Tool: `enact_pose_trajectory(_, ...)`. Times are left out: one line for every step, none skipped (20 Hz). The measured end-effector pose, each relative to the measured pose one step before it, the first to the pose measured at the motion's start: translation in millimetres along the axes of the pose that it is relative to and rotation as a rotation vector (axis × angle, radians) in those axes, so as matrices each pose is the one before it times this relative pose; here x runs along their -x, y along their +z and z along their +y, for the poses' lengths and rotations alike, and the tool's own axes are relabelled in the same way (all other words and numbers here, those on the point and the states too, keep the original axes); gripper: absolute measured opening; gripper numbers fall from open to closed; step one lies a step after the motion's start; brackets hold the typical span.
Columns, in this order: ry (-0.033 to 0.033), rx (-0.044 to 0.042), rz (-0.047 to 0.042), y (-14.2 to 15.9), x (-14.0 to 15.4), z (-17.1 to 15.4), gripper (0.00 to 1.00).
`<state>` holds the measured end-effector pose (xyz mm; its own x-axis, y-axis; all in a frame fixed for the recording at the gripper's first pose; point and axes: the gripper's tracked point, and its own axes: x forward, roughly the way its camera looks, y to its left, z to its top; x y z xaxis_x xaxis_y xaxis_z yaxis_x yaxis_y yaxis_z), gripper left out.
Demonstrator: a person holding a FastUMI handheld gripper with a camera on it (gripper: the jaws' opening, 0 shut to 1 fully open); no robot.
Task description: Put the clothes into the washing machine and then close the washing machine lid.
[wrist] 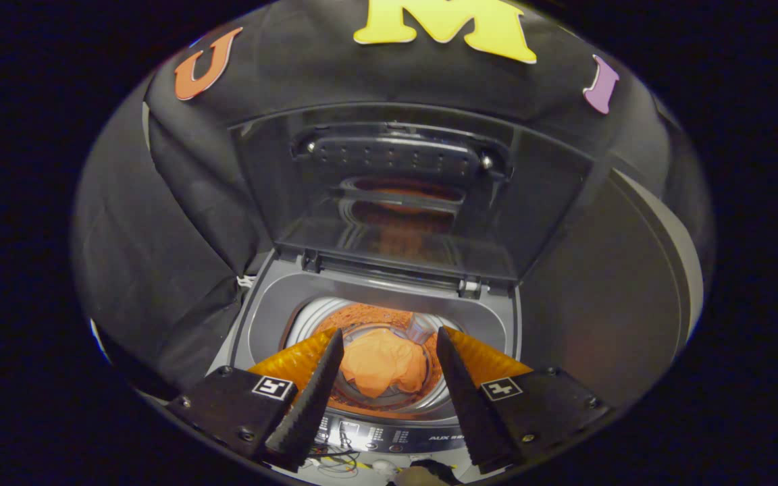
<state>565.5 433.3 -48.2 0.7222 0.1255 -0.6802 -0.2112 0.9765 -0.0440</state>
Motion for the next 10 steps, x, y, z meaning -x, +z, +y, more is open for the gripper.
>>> enact_pose_trajectory(0.00121,0.00314,-0.02254,5.8,6.08,1.03,0.87)
enact_pose_trajectory(-0.00246,0.00704,-0.01799,6.73,5.37,-0.72,0.86)
enact_pose_trajectory(-0.00089,0.00489,-0.01931,5.83,5.23,-0.3,0.86)
enact_pose_trajectory(0.00194,-0.00004,-0.01987,7.21,5.67,1.39,0.87)
enact_pose_trajectory(0.00119,-0.00109,-0.01907,6.57,5.34,0.48,0.86)
enact_pose_trajectory(0.00517,-0.00282,-0.02734,10.11,6.24,0.67,0.87)
enact_pose_trajectory(0.00393,-0.00211,-0.03193,10.58,4.52,-0.26,0.87)
enact_pose_trajectory(-0.0009,0.00406,-0.02762,10.72,4.46,-0.56,0.87)
enact_pose_trajectory(-0.00306,0.00648,-0.02608,7.99,2.46,-1.79,0.86)
enact_pose_trajectory(-0.00291,0.00453,-0.03016,12.2,3.82,-0.94,0.86)
